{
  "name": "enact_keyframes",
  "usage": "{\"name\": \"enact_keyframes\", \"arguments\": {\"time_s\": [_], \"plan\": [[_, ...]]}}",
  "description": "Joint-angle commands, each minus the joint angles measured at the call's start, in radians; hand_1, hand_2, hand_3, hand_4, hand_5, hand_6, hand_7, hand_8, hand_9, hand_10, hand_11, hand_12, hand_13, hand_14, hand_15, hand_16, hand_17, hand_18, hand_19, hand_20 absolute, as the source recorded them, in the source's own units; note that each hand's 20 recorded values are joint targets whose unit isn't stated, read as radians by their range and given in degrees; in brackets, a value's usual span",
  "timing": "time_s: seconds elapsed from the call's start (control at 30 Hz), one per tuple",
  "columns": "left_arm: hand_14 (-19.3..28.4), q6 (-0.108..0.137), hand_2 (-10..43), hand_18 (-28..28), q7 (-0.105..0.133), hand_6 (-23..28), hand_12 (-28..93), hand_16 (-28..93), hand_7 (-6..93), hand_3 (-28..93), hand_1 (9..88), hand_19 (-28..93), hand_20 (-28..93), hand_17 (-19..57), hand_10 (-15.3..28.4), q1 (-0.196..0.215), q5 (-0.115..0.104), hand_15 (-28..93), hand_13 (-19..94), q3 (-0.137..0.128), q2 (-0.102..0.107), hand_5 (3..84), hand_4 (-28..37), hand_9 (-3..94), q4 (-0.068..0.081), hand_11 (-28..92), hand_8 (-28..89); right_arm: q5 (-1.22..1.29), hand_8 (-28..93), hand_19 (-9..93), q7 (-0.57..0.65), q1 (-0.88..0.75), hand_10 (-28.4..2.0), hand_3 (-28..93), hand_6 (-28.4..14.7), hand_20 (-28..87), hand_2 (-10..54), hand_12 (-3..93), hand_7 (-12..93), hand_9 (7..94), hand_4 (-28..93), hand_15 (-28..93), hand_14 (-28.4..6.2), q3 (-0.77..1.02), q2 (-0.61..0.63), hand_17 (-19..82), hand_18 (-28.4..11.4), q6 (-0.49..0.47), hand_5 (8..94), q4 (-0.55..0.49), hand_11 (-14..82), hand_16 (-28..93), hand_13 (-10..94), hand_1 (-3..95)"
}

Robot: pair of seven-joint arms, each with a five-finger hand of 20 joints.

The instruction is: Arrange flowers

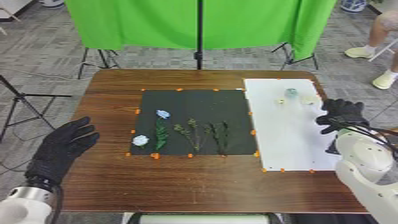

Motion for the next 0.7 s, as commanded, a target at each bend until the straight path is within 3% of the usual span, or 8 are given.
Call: {"name": "enact_keyframes", "arguments": {"time_s": [0.03, 0.17, 0.23, 0.33, 0.5, 0.63, 0.7], "plan": [[17.4, 0.004, 3.0, 22.9, -0.009, 4.9, 10, -8, 32.9, 72, 32.6, 63, -3, -5.0, 15.0, 0.013, -0.001, 50, 30, 0.001, -0.011, 38.1, -28.3, 35.8, 0.001, 37, -16, -0.021, -23, 56, 0.001, 0.01, -9.0, 93, -1.1, 21, -9.5, 20.4, 38, 46.3, -28, 39, -6.3, -0.025, 0.006, 14, -19.6, -0.008, 41.0, 0.045, 38.1, 15, 47, 30.4], [17.5, 0.008, 3.0, 22.9, -0.007, 4.9, 10, -8, 32.9, 72, 32.6, 63, -3, -5.0, 15.0, 0.015, -0.003, 50, 30, 0.001, -0.009, 38.2, -28.3, 35.8, -0.001, 37, -16, -0.056, -25, 60, -0.017, 0.023, -7.2, 90, 1.5, 24, -9.5, 24.0, 42, 55.2, -28, 47, -3.5, -0.065, 0.008, 18, -18.1, 0.098, 46.3, 0.085, 39.7, 21, 58, 36.1], [17.5, 0.01, 2.9, 22.9, -0.005, 4.9, 10, -8, 32.9, 72, 32.5, 63, -3, -5.0, 15.0, 0.016, -0.003, 50, 30, 0.001, -0.01, 38.2, -28.3, 35.8, -0.002, 37, -16, -0.059, -18, 62, -0.037, 0.019, -4.6, 85, 2.1, 28, -9.5, 36.3, 47, 66.3, -28, 46, -0.8, -0.076, 0.011, 21, -17.0, 0.163, 51.5, 0.095, 28.6, 30, 65, 42.2], [17.5, 0.011, 2.9, 22.9, -0.005, 4.9, 10, -8, 33.0, 72, 32.5, 63, -3, -5.0, 15.0, 0.018, -0.003, 50, 30, -0.001, -0.012, 38.1, -28.3, 35.8, -0.003, 37, -16, -0.072, -13, 68, -0.065, 0.014, -2.6, 82, 2.7, 33, -8.9, 44.7, 54, 82.2, -28, 48, -0.5, -0.082, 0.009, 26, -15.4, 0.21, 64.3, 0.089, 22.4, 33, 76, 47.6], [17.4, 0.017, 3.0, 22.9, -0.006, 4.9, 10, -8, 33.0, 72, 32.6, 63, -3, -5.0, 15.0, 0.02, -0.004, 50, 30, -0.005, -0.013, 38.1, -28.3, 35.8, -0.005, 37, -16, -0.059, -13, 71, -0.107, 0.034, -1.6, 85, 2.6, 35, -9.4, 46.7, 52, 87.1, -28, 50, -0.6, -0.102, -0.01, 29, -15.0, 0.27, 69.9, 0.034, 21.0, 33, 81, 47.9], [17.4, 0.015, 3.0, 22.9, -0.009, 4.9, 10, -8, 33.0, 72, 32.5, 63, -3, -5.0, 15.0, 0.013, -0.004, 50, 30, 0.001, -0.012, 38.1, -28.3, 35.8, -0.003, 37, -16, -0.115, -13, 71, -0.07, 0.075, -1.7, 86, 2.3, 36, -9.5, 47.3, 52, 87.6, -28, 50, -0.8, -0.14, -0.037, 29, -14.9, 0.252, 70.6, -0.012, 20.8, 33, 81, 47.7], [17.4, 0.01, 3.0, 22.9, -0.01, 5.0, 10, -8, 32.9, 72, 32.6, 63, -3, -5.0, 15.0, 0.006, -0.004, 50, 30, 0.005, -0.012, 38.1, -28.3, 35.8, 0.0, 37, -16, -0.109, -13, 71, -0.002, 0.085, -2.3, 86, 2.0, 36, -9.5, 48.2, 52, 86.3, -28, 51, -0.8, -0.131, -0.047, 29, -15.0, 0.089, 69.8, -0.056, 20.9, 34, 79, 47.0]]}}
